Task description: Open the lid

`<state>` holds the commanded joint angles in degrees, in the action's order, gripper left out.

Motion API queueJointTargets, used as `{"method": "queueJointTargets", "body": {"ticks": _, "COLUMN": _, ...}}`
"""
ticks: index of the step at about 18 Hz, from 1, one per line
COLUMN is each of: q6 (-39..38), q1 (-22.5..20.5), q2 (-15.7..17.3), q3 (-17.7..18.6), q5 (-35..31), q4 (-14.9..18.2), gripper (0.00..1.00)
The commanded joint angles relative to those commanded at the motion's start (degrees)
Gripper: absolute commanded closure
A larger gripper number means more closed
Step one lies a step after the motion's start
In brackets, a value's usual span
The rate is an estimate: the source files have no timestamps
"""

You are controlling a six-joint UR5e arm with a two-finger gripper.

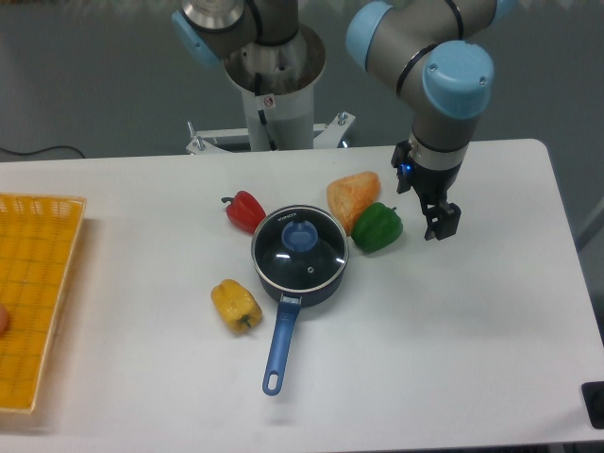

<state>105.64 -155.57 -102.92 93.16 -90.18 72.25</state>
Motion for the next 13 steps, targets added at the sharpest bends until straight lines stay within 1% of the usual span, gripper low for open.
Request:
{"method": "queueJointTargets", "body": {"ticks": 5, "q6": -0.2, "q1": -0.4, "q2": 0.1, "q3": -0.1, "q5": -0.5, "q4": 0.6, "gripper": 0.00}}
{"method": "queueJointTargets", "body": {"ticks": 9, "q6": -0.4, "q1": -0.5, "q2": 0.2, "q3": 1.9, "q5": -0.1, "q4": 0.1, "gripper": 0.00}}
{"method": "queueJointTargets", "body": {"ticks": 13, "q6": -1.4, "q1": -1.1, "q2": 0.4, "q3": 3.0, "q5": -0.1, "q4": 0.2, "gripper": 0.00}}
